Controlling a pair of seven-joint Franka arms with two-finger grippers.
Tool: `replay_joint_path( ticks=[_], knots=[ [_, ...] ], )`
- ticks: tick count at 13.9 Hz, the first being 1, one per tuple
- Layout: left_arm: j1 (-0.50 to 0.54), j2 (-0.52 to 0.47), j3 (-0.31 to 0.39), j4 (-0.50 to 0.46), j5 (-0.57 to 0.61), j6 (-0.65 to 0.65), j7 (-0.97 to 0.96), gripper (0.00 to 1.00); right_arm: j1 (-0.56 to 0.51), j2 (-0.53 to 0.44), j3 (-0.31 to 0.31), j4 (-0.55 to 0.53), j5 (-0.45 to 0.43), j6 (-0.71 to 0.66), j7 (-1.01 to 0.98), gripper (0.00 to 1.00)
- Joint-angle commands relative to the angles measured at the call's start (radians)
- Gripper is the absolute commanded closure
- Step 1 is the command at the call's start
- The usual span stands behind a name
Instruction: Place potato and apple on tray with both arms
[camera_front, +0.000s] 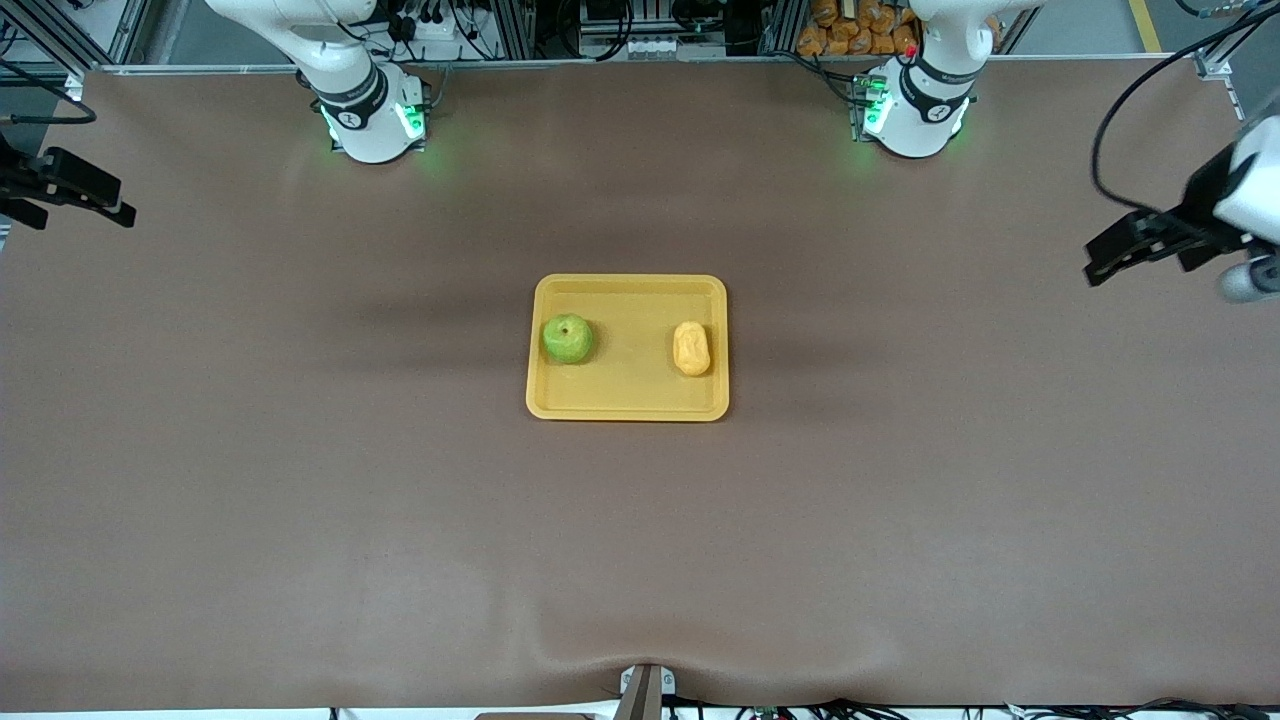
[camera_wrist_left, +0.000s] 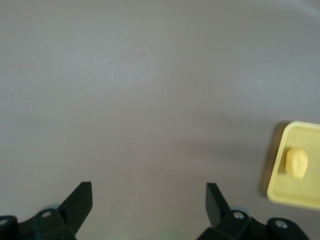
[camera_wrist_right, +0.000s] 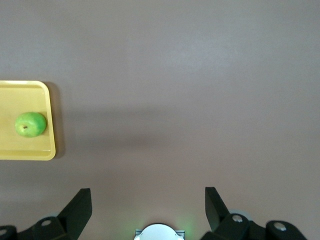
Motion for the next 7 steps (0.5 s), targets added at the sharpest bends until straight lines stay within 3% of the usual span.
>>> replay_joint_path(
  ticks=[1,7],
  knots=[
    [-0.068,-0.047,0.092,-0.008,-0.04,-0.079,0.066,0.0,0.015,0.003,-0.003,0.021,-0.013,-0.023,0.004,0.0],
    [-0.198,-0.148,0.171,-0.101,-0.053,-0.121,0.104,0.0,0.012,0.008,-0.006,0.02,-0.011,-0.015,0.004,0.0]
  ],
)
